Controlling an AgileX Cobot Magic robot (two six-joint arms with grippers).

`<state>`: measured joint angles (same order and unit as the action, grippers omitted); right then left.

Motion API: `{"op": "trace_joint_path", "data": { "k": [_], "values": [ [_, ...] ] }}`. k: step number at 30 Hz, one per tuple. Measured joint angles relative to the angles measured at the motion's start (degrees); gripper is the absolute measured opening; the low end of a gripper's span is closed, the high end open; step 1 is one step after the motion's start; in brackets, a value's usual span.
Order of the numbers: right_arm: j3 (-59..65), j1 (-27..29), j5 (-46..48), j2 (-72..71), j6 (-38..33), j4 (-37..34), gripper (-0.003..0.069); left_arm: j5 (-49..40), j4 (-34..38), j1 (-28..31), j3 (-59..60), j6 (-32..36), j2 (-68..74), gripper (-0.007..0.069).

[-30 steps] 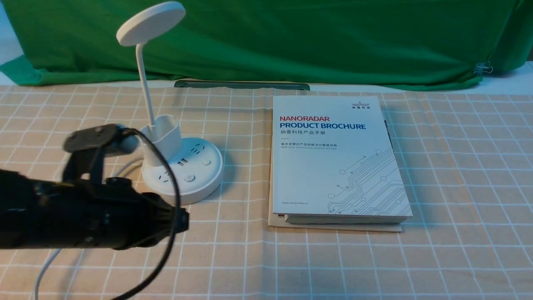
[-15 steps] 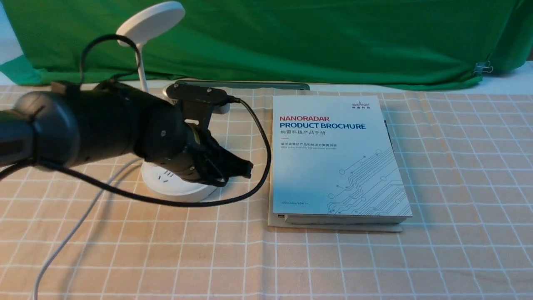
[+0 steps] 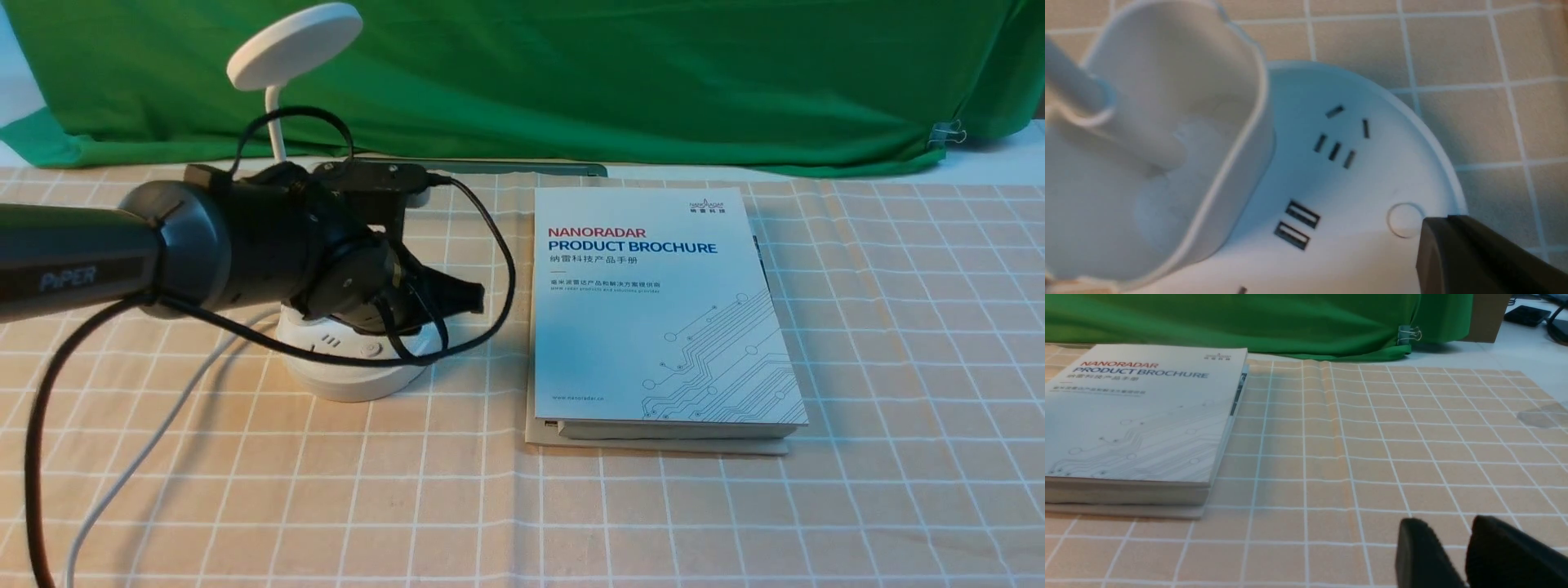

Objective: Turn on the table lamp on the light coffee tablecloth with your hand.
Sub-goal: 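Press the power button on the lamp base to turn the lamp on with the left gripper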

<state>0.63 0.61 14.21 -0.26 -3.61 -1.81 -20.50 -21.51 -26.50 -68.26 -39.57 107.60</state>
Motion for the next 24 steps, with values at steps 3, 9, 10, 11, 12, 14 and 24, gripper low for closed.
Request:
{"op": "trace_joint_path", "data": {
  "k": [3, 9, 10, 11, 12, 14, 24],
  "values": [
    [0.0, 0.0, 0.0, 0.0, 0.0, 0.0, 0.0239, -0.05, 1.82, 1.8, -0.11, -0.55, 0.0, 0.0003],
    [0.0, 0.0, -0.05, 0.0, 0.0, 0.0, 0.0239, 1.44, 3.86, 2.77, -0.11, 1.01, 0.0, 0.0003],
    [0.0, 0.0, -0.05, 0.0, 0.0, 0.0, 0.0239, 1.88, 4.17, 2.77, -0.11, 1.47, 0.0, 0.0003],
    [0.0, 0.0, -0.05, 0.0, 0.0, 0.0, 0.0239, 1.97, 4.17, 2.77, -0.11, 1.6, 0.0, 0.0003],
    [0.0, 0.0, -0.05, 0.0, 0.0, 0.0, 0.0239, 2.89, 4.86, 2.77, -0.11, 2.42, 0.0, 0.0003],
    [0.0, 0.0, -0.05, 0.0, 0.0, 0.0, 0.024, 3.68, 5.97, 2.77, -0.11, 3.63, 0.0, 0.0003],
    [0.0, 0.0, -0.05, 0.0, 0.0, 0.0, 0.0241, 4.1, 6.88, 2.77, -0.11, 5.89, 1.71, 0.0003]
  ]
}}
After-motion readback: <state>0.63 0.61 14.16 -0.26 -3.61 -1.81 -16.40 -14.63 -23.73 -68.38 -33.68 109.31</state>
